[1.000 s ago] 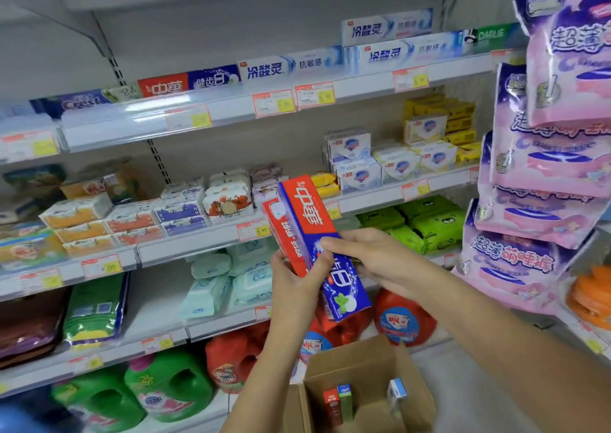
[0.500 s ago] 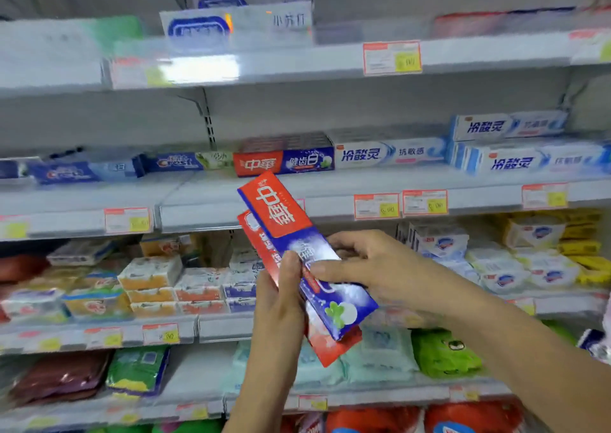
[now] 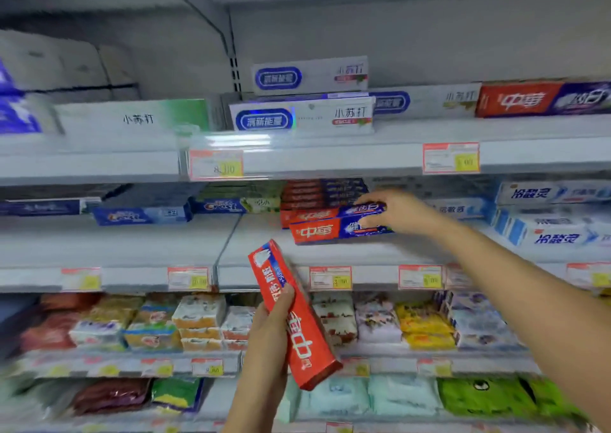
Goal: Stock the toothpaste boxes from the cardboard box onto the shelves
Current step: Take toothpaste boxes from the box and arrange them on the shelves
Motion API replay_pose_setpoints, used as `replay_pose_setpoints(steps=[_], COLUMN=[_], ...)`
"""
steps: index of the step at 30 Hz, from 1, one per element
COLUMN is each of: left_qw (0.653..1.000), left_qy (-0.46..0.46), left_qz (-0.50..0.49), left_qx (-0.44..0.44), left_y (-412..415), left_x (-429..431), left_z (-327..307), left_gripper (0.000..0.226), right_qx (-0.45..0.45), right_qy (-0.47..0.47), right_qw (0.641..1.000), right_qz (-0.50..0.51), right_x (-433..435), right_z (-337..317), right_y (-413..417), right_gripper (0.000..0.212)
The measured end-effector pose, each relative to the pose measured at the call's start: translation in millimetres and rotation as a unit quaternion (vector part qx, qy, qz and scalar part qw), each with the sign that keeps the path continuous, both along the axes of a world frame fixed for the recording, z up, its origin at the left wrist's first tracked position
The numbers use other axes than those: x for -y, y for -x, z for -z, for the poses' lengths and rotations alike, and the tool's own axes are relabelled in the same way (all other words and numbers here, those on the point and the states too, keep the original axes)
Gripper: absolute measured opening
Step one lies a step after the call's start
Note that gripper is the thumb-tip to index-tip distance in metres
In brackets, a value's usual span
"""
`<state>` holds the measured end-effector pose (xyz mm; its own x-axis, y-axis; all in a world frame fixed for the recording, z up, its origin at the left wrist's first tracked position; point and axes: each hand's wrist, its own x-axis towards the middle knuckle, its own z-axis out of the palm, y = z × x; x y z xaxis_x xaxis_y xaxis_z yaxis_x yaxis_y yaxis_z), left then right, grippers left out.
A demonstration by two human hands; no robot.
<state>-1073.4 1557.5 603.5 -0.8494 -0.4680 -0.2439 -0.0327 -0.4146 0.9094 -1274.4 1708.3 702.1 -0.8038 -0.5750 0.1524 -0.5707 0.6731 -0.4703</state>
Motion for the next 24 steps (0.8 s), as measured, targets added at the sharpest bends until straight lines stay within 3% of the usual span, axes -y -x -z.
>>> replay_pose_setpoints(steps=[3, 10, 16, 24], left_qw=[1.000, 0.999, 0.998, 0.997], left_qy=[-0.011, -0.012, -0.025, -0.039], left_qz=[-0.001, 0.030, 0.032, 0.035], left_qx=[0.018, 0.040, 0.053, 0.054], left_y=[-2, -5, -4, 0], left_x=[6, 18, 19, 8], left_z=[-8, -19, -24, -39], left_gripper=[0.027, 0.037, 0.026, 0.021], right_qx=[0.013, -0.066, -0.139, -0.152], right_qy=[0.014, 0.047, 0.041, 0.098], right_qw=[1.000, 0.996, 0.986, 0.978], right_qz=[-0.019, 0.022, 0.079, 0.100], right_x=[16, 32, 40, 40], right_z=[14, 41, 47, 55], right_y=[11, 25, 27, 21], right_gripper=[0.048, 0.046, 0.046, 0.040])
